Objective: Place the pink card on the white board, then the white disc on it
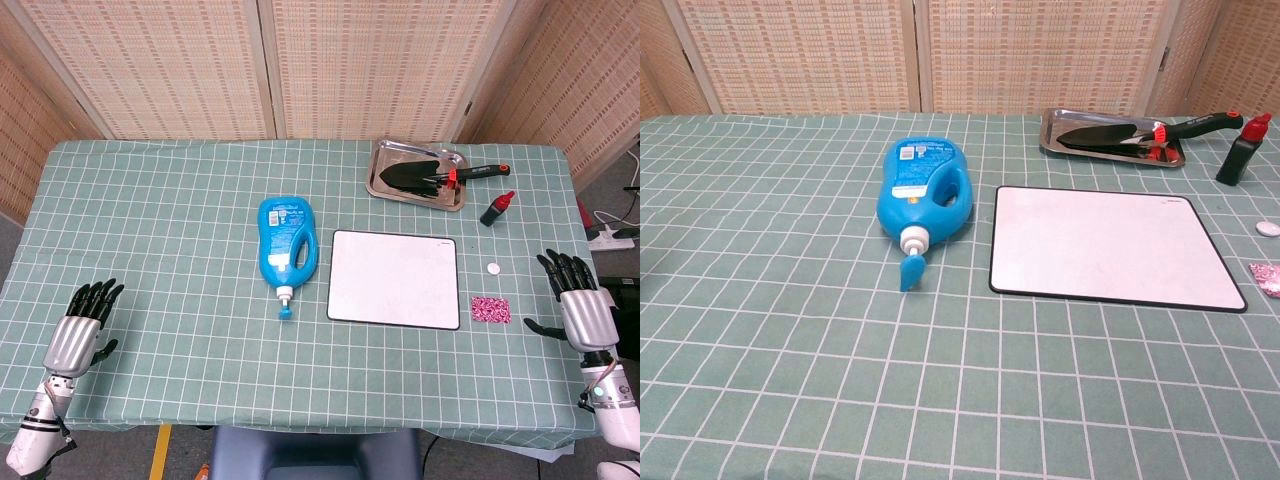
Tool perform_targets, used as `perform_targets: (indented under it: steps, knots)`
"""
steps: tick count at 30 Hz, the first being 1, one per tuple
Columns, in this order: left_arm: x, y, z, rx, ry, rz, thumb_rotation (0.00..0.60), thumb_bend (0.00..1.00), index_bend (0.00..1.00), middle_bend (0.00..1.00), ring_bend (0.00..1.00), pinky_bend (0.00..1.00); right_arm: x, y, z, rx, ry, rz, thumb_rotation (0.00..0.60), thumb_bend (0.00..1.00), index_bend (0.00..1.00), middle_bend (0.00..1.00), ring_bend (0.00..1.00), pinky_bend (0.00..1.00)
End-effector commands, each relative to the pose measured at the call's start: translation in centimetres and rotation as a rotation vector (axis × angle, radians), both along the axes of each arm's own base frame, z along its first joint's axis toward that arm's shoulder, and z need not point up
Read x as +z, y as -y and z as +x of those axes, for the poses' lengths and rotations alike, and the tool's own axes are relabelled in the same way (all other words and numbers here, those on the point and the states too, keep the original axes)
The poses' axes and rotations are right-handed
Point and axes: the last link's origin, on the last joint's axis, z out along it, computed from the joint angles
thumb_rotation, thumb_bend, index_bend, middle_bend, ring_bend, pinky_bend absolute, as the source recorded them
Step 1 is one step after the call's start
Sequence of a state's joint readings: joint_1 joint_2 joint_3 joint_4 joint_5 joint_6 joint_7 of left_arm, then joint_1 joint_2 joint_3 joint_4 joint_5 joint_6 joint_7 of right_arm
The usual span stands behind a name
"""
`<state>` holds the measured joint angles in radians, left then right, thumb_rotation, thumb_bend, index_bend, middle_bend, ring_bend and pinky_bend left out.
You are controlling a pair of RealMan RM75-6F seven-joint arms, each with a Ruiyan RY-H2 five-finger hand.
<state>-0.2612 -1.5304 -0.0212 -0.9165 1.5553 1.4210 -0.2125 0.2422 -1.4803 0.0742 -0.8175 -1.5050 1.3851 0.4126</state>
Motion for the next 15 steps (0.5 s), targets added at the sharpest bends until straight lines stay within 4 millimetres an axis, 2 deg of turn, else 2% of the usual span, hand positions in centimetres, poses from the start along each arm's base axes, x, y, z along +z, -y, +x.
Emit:
perform_targets:
  steps: [1, 15]
  knots:
    - [-0.22, -0.13, 0.23, -0.007, -0.003, -0.003, 0.600, 0.18, 0.00, 0.00, 0.00, 0.00, 0.04, -0.13, -0.24, -0.010, 0.015, 0.001, 0.559, 0.00, 0.00, 0.00, 0.00, 0.00]
    - [-0.46, -0.30, 0.39, -0.012, 0.004, -0.019, 0.600, 0.18, 0.00, 0.00, 0.00, 0.00, 0.22, -0.21, -0.18, 0.004, -0.008, -0.017, 0.561, 0.00, 0.00, 0.00, 0.00, 0.00]
